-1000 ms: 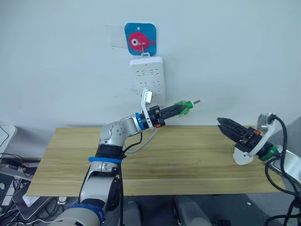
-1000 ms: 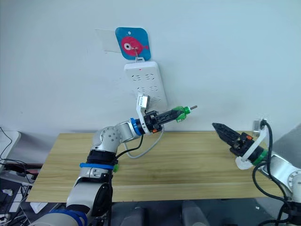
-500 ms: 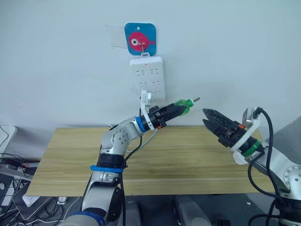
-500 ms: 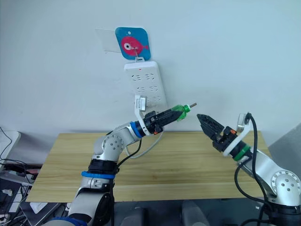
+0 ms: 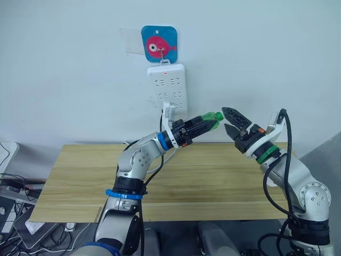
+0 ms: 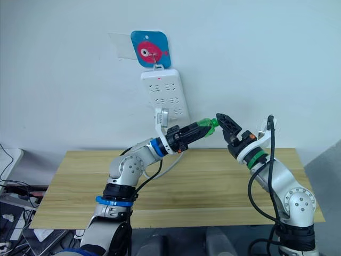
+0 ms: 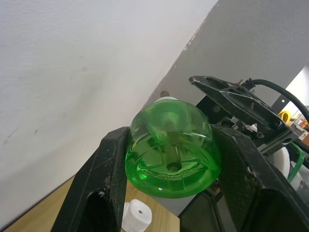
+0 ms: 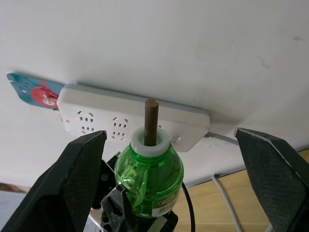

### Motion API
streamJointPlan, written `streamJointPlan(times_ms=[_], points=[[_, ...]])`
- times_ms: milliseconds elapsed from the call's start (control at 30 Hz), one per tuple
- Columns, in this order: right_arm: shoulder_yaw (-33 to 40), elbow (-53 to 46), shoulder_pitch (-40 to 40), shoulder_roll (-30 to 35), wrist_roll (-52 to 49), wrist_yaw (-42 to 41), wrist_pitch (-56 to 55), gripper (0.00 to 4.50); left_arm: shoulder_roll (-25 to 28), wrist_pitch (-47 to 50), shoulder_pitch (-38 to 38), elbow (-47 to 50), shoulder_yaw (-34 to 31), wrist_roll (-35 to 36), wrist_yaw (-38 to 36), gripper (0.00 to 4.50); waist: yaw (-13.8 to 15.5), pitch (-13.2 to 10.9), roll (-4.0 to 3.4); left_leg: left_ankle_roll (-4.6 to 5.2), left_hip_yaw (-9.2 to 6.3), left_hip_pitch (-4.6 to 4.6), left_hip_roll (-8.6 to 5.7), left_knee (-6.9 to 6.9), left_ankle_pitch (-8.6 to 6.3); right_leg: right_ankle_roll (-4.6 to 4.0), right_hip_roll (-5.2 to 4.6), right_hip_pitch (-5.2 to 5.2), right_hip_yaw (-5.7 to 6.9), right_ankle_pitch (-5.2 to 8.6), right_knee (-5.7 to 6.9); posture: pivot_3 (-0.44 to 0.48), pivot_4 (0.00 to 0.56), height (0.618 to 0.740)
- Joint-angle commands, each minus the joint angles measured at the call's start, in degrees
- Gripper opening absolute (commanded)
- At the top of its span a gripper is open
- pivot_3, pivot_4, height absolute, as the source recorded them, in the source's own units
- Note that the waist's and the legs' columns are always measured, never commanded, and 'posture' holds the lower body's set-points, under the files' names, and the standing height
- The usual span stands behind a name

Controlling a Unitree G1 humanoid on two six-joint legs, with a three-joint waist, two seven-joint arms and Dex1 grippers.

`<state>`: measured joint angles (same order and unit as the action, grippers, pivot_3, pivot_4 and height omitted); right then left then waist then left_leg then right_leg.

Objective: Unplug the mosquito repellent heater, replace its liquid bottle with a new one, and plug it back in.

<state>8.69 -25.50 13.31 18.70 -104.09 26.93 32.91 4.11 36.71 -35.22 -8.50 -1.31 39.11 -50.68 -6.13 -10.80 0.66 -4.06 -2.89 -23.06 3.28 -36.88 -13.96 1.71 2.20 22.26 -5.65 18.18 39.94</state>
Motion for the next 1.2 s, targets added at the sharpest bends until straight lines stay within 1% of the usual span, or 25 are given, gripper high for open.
streamJointPlan(times_ms=[33, 433, 500, 533, 600, 667, 800, 833, 967, 1033, 1067, 1200], points=[[-0.3, -2.9, 1.7, -0.5, 0.1, 1.3, -1.3, 4.46, -0.6, -1.4, 0.1, 2.4, 0.7, 0.3, -0.5, 2.22, 0.0, 0.0, 0.00, 0.00, 0.00, 0.00, 0.00, 0.00, 0.00, 0.00, 0.00, 0.00, 0.00, 0.00, 0.00, -0.104, 0.152, 0.740], [-1.3, -2.5, 2.9, -0.5, 1.1, 1.6, -1.0, 4.46, -0.8, -1.3, 1.3, 3.6, 1.1, 0.6, 0.1, 2.22, 0.1, 0.0, 0.00, 0.00, 0.00, 0.00, 0.00, 0.00, 0.00, -0.01, 0.00, 0.00, 0.00, -0.01, 0.01, -0.093, 0.147, 0.740], [-1.4, -2.5, 2.9, -0.4, 1.3, 1.5, -0.8, 4.19, -0.8, -1.3, 1.3, 3.7, 1.1, 0.6, 0.1, 2.22, 0.1, 0.0, -0.01, 0.00, -0.01, 0.00, 0.00, 0.00, 0.00, -0.01, 0.00, 0.00, 0.00, 0.00, 0.01, -0.091, 0.144, 0.740], [-1.5, -2.5, 2.9, -0.4, 1.3, 1.4, -0.7, 3.97, -0.8, -1.3, 1.4, 3.8, 1.1, 0.6, 0.1, 2.22, 0.1, 0.0, -0.01, 0.00, -0.01, 0.00, 0.00, 0.00, 0.00, -0.02, 0.00, 0.01, 0.00, -0.01, 0.01, -0.091, 0.144, 0.740], [-1.7, -2.5, 3.0, -0.1, 1.2, 1.1, -0.4, 3.34, -0.8, -1.2, 1.5, 3.9, 1.2, 0.6, 0.0, 2.22, 0.1, 0.0, -0.01, 0.00, -0.01, 0.00, 0.00, 0.00, 0.00, -0.02, 0.00, 0.01, 0.01, -0.01, 0.01, -0.091, 0.144, 0.740], [-2.0, -2.6, 3.1, 0.2, 1.1, 0.8, 0.1, 2.51, -0.8, -1.2, 1.5, 4.0, 1.3, 0.6, 0.0, 2.22, 0.1, 0.0, -0.01, 0.00, 0.00, 0.00, 0.00, 0.00, 0.00, -0.02, 0.00, 0.01, 0.00, -0.01, 0.01, -0.091, 0.144, 0.740], [-2.7, -3.0, 3.3, 0.4, 0.2, 0.6, 0.6, 1.06, -0.9, -1.2, 1.6, 4.1, 1.6, 0.5, -0.1, 2.22, 0.1, 0.0, -0.01, 0.00, -0.01, 0.01, 0.00, -0.01, 0.00, -0.02, 0.00, 0.00, 0.01, -0.01, 0.02, -0.092, 0.145, 0.740], [-2.8, -3.1, 3.4, 0.5, -0.1, 0.4, 0.8, 0.82, -0.9, -1.2, 1.6, 4.1, 1.7, 0.5, -0.1, 2.22, 0.1, 0.0, -0.01, 0.00, -0.02, 0.00, 0.01, 0.00, 0.00, -0.02, 0.00, 0.00, 0.02, -0.01, 0.02, -0.092, 0.145, 0.740], [-2.9, -3.0, 3.4, 0.9, -0.6, 0.3, 0.9, 0.83, -0.8, -1.4, 1.6, 3.9, 1.9, 0.3, -0.2, 2.22, 0.1, 0.0, -0.01, 0.00, -0.01, 0.00, 0.00, 0.00, 0.00, -0.03, 0.00, 0.00, 0.00, -0.01, 0.01, -0.092, 0.147, 0.740], [-2.2, -2.8, 3.2, 1.3, -0.6, 0.1, 0.7, 0.83, -0.4, -2.4, 1.6, 3.7, 2.3, -0.5, -0.6, 2.98, 0.1, 0.0, -0.01, 0.00, -0.01, 0.00, 0.00, 0.00, 0.00, -0.02, 0.00, 0.00, 0.01, -0.01, 0.01, -0.092, 0.148, 0.740], [-1.8, -2.6, 3.1, 1.4, -0.4, 0.0, 0.4, 0.83, 0.1, -3.3, 1.5, 3.3, 2.5, -1.2, -1.4, 3.24, 0.1, 0.0, -0.01, 0.00, -0.01, 0.00, 0.00, 0.00, 0.00, -0.02, 0.00, 0.00, 0.01, -0.01, 0.01, -0.097, 0.146, 0.740], [-0.3, -1.7, 3.0, 2.3, 1.2, -0.8, -0.1, 0.83, 2.6, -7.5, 0.2, 0.6, 3.3, -3.8, -5.0, 4.50, 0.0, 0.0, -0.01, 0.00, 0.00, 0.01, 0.00, 0.00, 0.00, -0.03, 0.00, 0.00, 0.00, -0.02, 0.02, -0.122, 0.139, 0.740]])
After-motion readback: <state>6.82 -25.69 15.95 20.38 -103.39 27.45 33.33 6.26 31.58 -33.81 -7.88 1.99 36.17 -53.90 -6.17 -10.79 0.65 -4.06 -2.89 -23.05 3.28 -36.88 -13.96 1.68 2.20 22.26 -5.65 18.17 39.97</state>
